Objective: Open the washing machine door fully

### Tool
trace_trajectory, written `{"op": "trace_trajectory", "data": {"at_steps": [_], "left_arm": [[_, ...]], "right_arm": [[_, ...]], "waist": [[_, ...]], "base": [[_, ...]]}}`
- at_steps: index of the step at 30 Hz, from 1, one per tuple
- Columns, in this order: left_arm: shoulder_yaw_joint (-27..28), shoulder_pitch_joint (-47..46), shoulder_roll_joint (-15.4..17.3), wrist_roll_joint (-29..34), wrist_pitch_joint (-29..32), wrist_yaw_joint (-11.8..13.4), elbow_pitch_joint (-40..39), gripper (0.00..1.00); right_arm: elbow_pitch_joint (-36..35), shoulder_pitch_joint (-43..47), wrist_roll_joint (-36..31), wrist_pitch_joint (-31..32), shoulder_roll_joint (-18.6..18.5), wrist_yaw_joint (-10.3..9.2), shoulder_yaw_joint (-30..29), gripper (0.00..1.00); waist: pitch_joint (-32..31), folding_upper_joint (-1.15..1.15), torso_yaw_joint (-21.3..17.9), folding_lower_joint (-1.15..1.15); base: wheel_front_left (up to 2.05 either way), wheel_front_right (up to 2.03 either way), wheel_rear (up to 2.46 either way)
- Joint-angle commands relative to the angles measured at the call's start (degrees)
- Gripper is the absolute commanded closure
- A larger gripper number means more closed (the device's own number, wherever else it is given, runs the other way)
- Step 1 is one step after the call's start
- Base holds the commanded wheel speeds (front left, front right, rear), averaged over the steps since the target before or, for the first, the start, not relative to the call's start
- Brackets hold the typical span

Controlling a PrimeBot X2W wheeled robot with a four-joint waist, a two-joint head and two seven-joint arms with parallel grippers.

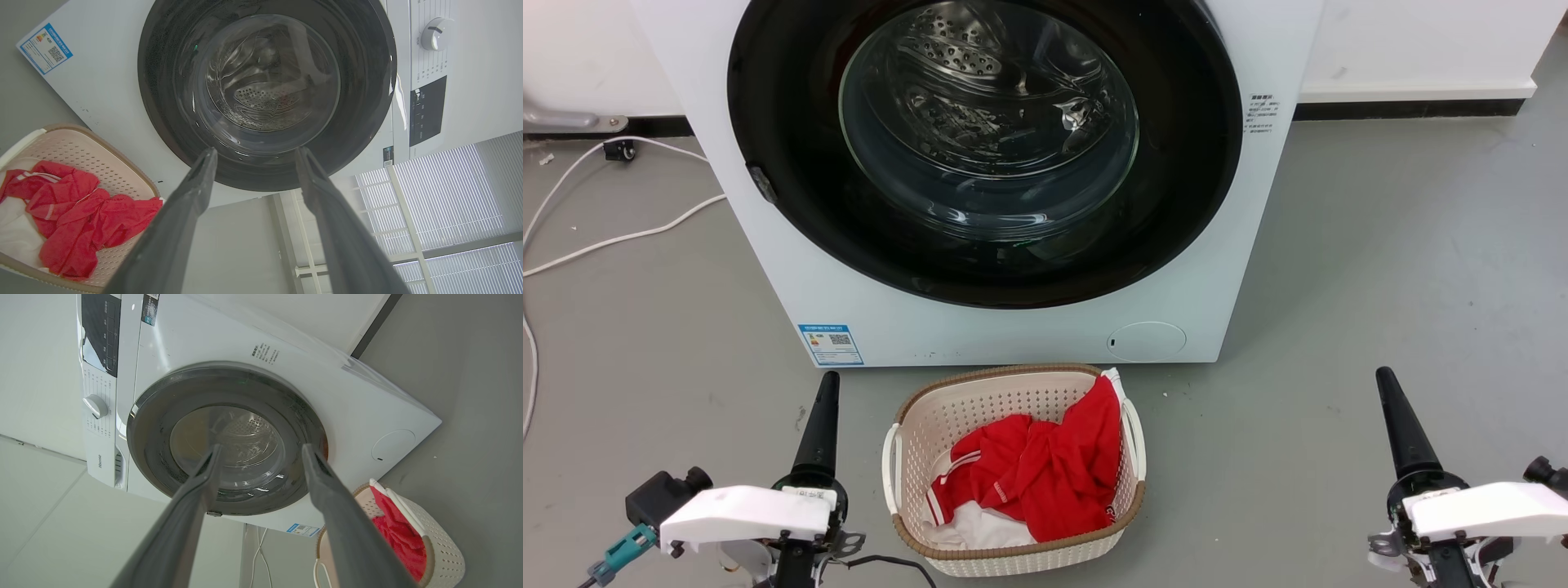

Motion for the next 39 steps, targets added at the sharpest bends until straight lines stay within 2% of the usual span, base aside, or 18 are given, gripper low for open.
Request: {"op": "trace_trajectory", "data": {"at_steps": [1, 22, 39], "left_arm": [[-0.1, -0.8, 0.2, 1.9, -0.5, -0.1, -1.2, 0.0], [-2.7, -0.8, 0.2, 25.8, -5.0, 0.6, -1.9, 0.0], [-3.6, -1.4, 0.2, 39.5, -7.9, 1.2, -2.0, 0.0]], "right_arm": [[-1.4, -0.3, -2.1, -0.6, 0.0, 0.0, 0.3, 0.0], [-4.1, 1.4, -29.5, -5.1, 0.1, 0.0, 2.2, 0.0], [-5.0, 1.8, -44.2, -7.0, 0.2, 0.0, 2.5, 0.0]], "waist": [[0.0, 0.0, 0.0, 0.0], [-0.3, 0.0, 0.5, 0.0], [-0.2, 0.0, 0.7, 0.0]], "base": [[0.0, 0.0, 0.0], [0.0, 0.0, 0.0], [0.0, 0.0, 0.0]]}}
